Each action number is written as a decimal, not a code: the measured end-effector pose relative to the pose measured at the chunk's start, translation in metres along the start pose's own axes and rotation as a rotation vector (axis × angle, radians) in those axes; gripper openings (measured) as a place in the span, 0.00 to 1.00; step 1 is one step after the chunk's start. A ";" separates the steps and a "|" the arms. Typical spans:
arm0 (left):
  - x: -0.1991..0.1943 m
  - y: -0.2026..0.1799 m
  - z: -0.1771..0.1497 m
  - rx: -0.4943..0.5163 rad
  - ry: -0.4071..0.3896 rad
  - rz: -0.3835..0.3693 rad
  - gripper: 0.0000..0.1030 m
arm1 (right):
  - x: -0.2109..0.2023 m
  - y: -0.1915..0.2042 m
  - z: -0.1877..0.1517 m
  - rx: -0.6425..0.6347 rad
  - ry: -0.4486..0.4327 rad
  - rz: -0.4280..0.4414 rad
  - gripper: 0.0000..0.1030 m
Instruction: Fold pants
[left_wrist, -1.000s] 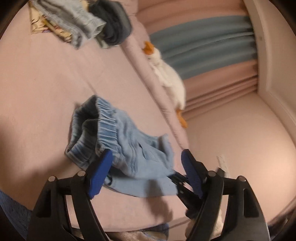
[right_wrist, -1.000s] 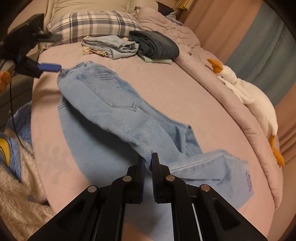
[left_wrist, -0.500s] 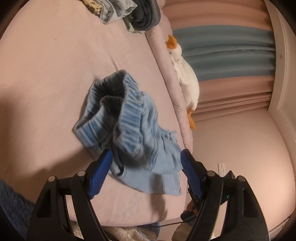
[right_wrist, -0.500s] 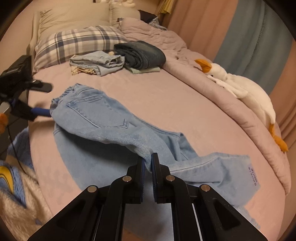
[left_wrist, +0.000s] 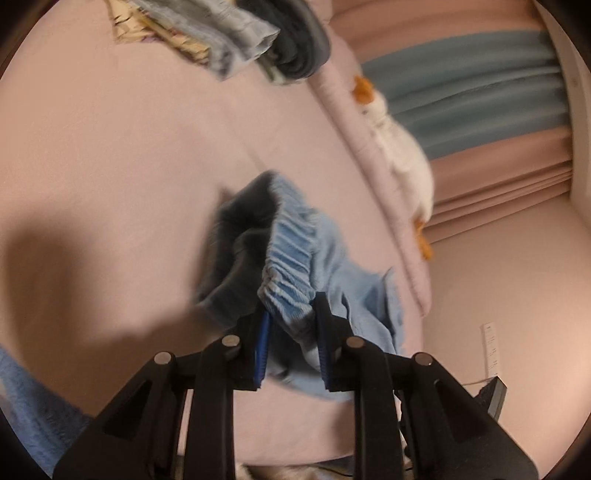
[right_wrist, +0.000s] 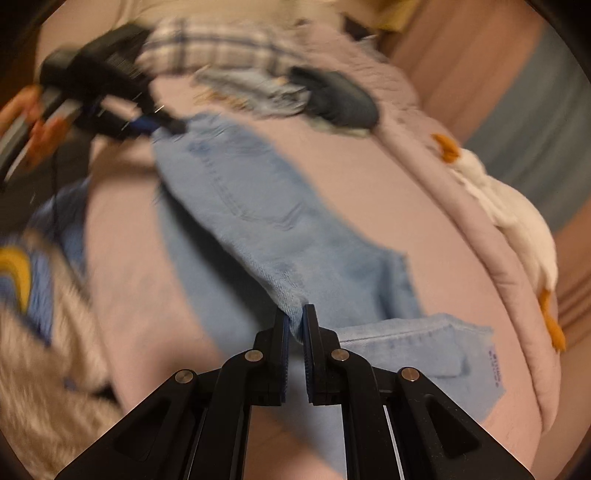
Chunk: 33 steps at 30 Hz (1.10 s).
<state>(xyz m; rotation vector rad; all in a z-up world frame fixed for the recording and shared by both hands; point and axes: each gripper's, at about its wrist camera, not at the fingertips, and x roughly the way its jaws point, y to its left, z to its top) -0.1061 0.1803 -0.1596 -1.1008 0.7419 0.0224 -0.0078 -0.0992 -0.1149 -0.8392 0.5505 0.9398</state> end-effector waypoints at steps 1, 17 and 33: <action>0.002 0.006 -0.002 -0.006 0.011 0.018 0.21 | 0.005 0.007 -0.004 -0.021 0.019 0.008 0.08; -0.039 0.000 0.008 0.118 -0.125 0.202 0.67 | 0.010 -0.067 -0.034 0.513 -0.039 0.253 0.34; 0.116 -0.141 -0.073 0.671 0.254 0.100 0.68 | 0.013 -0.165 -0.126 1.104 -0.035 0.223 0.38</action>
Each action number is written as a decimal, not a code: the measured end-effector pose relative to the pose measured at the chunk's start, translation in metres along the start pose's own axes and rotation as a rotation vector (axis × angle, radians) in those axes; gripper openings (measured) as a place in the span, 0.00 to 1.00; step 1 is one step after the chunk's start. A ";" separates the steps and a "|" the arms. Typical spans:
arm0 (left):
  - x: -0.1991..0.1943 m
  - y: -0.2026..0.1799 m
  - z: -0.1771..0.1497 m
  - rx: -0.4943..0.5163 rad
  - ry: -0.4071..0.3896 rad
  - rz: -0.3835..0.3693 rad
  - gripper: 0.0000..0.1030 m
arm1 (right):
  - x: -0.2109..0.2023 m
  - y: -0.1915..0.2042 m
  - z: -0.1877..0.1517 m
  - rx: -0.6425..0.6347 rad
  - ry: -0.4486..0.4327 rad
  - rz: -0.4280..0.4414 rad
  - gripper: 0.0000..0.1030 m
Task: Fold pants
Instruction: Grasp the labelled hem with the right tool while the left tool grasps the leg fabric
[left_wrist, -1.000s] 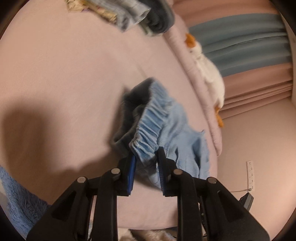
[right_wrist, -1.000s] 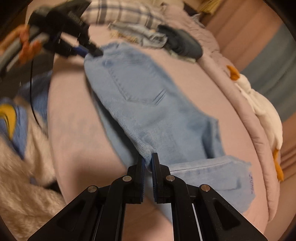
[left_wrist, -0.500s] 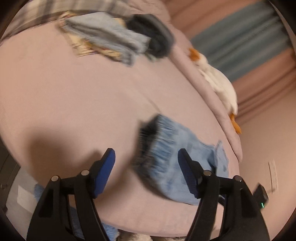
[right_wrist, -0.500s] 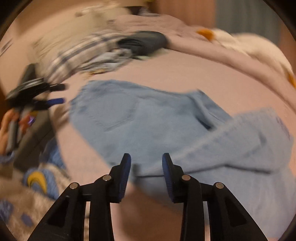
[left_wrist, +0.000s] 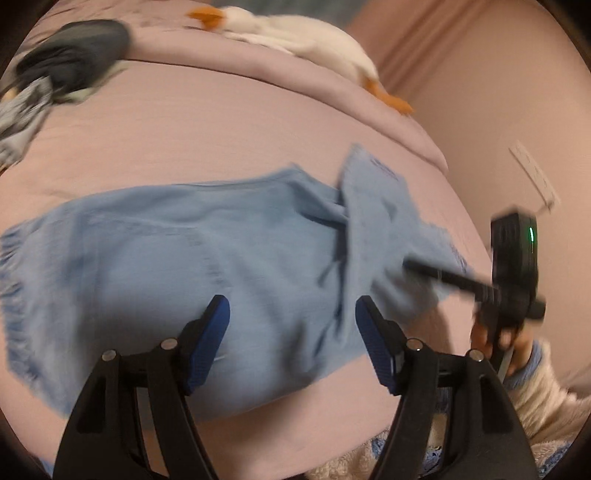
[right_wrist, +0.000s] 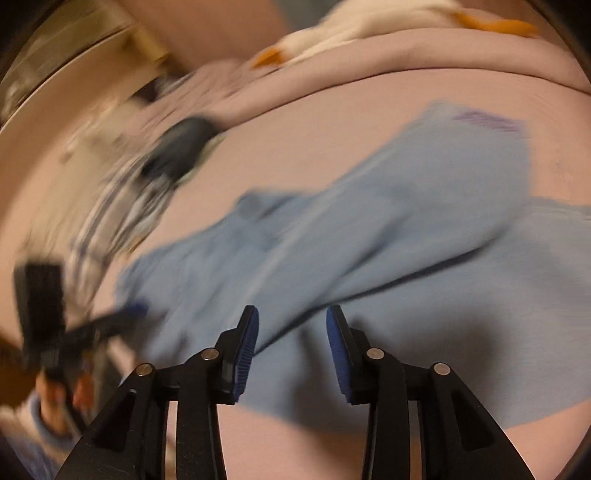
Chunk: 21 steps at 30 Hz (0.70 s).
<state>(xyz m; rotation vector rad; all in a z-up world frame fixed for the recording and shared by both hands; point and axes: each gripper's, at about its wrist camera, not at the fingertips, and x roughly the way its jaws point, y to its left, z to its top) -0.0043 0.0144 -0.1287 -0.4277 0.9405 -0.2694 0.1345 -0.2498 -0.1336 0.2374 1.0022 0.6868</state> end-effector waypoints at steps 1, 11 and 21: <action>0.009 -0.006 0.001 0.019 0.019 -0.019 0.68 | -0.002 -0.008 0.009 0.026 -0.010 -0.049 0.38; 0.083 -0.054 0.023 0.207 0.115 0.013 0.66 | 0.056 -0.040 0.109 0.217 -0.011 -0.151 0.43; 0.113 -0.057 0.027 0.294 0.171 0.058 0.44 | 0.102 -0.044 0.141 0.206 0.073 -0.350 0.50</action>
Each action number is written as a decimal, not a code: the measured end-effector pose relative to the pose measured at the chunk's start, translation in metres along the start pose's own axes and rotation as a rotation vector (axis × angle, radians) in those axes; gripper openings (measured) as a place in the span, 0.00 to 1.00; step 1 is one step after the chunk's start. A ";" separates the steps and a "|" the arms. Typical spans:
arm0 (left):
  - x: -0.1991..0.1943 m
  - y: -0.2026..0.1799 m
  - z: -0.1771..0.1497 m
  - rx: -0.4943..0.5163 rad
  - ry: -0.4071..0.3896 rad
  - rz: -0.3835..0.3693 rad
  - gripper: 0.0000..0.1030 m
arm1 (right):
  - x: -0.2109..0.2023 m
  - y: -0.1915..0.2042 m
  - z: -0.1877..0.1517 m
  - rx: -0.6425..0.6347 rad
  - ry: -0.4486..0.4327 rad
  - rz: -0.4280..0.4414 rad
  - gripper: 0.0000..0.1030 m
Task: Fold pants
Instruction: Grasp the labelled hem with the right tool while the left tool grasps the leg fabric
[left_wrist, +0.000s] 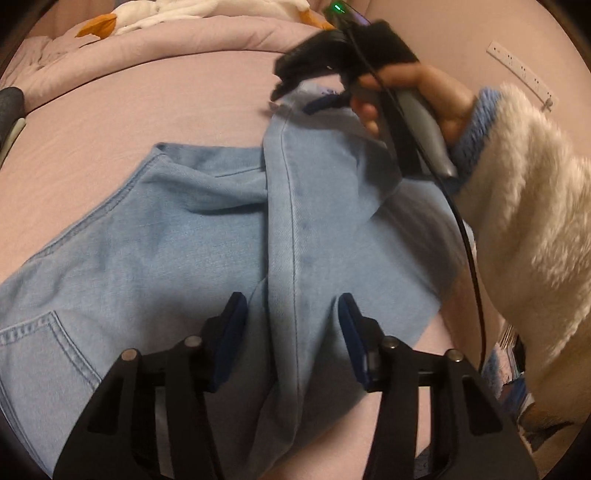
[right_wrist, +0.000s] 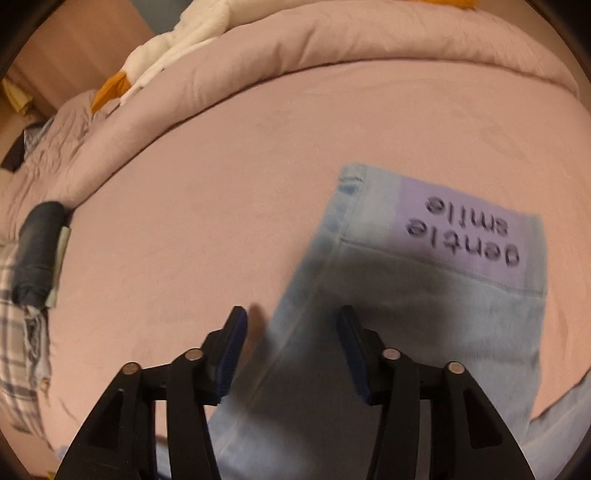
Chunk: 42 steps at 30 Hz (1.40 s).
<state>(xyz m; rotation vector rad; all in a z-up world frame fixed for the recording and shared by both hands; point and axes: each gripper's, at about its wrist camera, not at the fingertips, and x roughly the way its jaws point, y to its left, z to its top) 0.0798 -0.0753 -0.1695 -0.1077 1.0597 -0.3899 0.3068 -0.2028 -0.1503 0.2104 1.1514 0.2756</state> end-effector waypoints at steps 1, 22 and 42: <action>0.003 -0.001 0.003 0.001 0.004 0.003 0.42 | 0.001 0.004 0.001 -0.024 0.002 -0.024 0.50; -0.009 -0.001 -0.018 0.019 -0.035 0.079 0.26 | -0.184 -0.083 -0.083 0.137 -0.346 0.275 0.08; -0.009 -0.019 -0.023 0.138 -0.010 0.172 0.32 | -0.147 -0.242 -0.234 0.751 -0.440 0.433 0.36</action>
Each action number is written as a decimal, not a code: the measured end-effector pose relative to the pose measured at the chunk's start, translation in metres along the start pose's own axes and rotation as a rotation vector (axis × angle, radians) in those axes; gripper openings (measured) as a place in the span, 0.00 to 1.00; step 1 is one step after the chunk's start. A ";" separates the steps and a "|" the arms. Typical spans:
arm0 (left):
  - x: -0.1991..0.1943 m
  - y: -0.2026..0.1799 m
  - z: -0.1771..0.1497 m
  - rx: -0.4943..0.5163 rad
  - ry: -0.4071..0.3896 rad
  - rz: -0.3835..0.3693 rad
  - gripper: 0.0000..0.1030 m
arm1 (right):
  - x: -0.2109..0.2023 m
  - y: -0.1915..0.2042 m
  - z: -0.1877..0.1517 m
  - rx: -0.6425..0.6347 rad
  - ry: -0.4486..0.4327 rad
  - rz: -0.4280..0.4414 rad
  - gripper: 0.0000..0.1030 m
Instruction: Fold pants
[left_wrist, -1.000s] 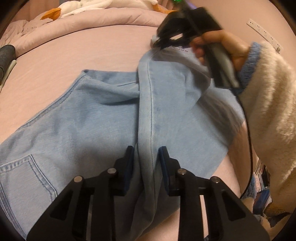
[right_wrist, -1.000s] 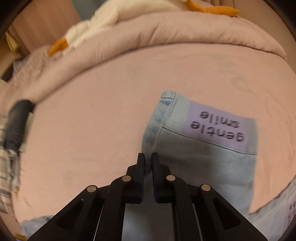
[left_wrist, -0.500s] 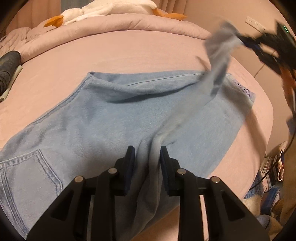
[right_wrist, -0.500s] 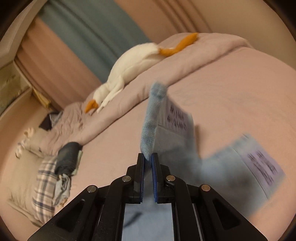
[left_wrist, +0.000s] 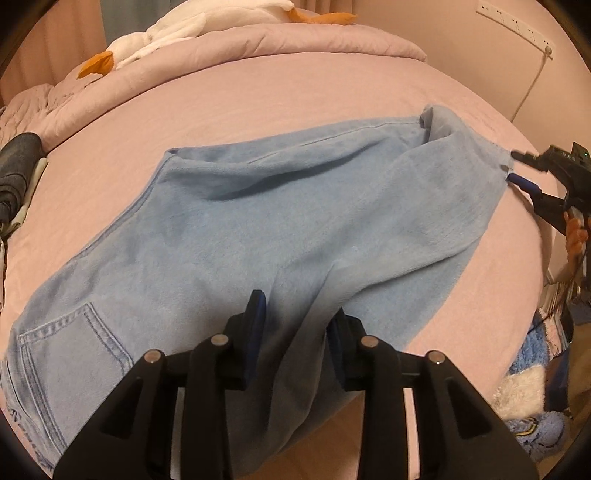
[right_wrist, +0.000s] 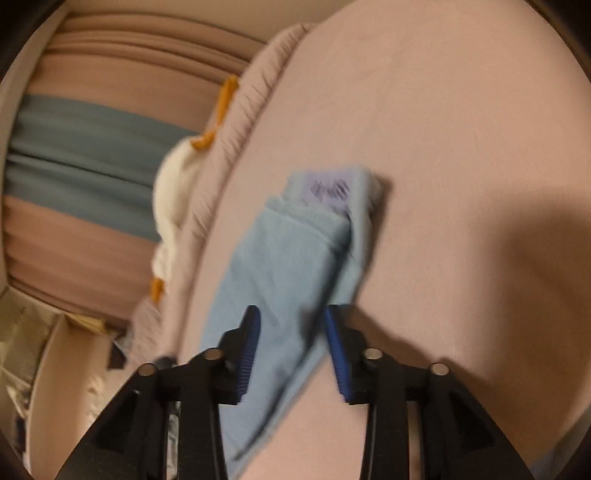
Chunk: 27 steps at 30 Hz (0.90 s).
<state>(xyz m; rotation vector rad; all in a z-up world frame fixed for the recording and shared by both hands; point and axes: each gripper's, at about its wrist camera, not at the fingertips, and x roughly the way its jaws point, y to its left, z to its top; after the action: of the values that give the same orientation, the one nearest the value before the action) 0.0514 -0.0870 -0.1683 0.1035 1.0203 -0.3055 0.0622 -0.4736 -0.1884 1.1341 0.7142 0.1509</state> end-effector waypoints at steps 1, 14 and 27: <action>-0.001 0.003 0.001 -0.008 0.001 -0.007 0.32 | 0.003 0.005 0.005 -0.015 0.000 -0.013 0.36; -0.032 0.026 -0.002 -0.211 -0.040 -0.220 0.33 | 0.033 0.062 0.039 -0.309 -0.098 -0.283 0.04; -0.030 0.081 -0.015 -0.394 -0.052 -0.125 0.33 | 0.030 0.077 0.024 -0.532 -0.190 -0.531 0.34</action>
<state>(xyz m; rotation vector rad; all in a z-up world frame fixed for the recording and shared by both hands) 0.0485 -0.0001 -0.1549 -0.3237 1.0202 -0.2148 0.1181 -0.4449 -0.1300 0.4215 0.7255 -0.2073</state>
